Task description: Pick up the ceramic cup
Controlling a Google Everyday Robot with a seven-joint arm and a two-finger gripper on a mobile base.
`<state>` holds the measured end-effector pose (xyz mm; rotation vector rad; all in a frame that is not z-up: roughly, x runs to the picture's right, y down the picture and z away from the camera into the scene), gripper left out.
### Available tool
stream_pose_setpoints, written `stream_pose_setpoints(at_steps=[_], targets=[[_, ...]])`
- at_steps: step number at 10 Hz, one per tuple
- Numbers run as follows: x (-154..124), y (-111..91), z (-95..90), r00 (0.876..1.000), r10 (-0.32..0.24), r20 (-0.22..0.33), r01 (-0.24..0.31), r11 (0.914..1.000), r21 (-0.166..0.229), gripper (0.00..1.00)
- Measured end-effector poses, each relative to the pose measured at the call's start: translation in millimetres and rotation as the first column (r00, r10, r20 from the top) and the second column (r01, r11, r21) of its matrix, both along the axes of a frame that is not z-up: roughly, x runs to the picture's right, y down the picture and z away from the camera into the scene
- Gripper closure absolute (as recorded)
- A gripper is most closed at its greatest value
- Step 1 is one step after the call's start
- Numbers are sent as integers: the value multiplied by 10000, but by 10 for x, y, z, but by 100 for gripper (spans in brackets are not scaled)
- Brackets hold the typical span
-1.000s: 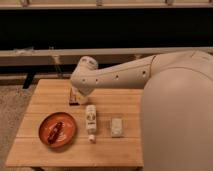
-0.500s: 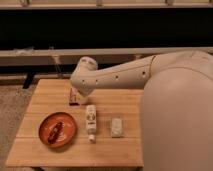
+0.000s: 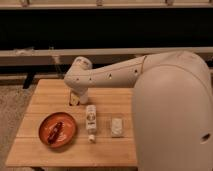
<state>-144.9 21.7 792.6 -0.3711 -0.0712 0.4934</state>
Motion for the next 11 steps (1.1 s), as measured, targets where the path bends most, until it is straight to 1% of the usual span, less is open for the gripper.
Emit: stream_pose_setpoints(at_steps=[3,6,11], targets=[[-195,100,75,9985,-453,296,462,9984,-315,20],[-330,226,155,9952,-842,495,873,9941,-642,20],[-459,333,415,9917,-1089,690,1162,9869,-1123,20]])
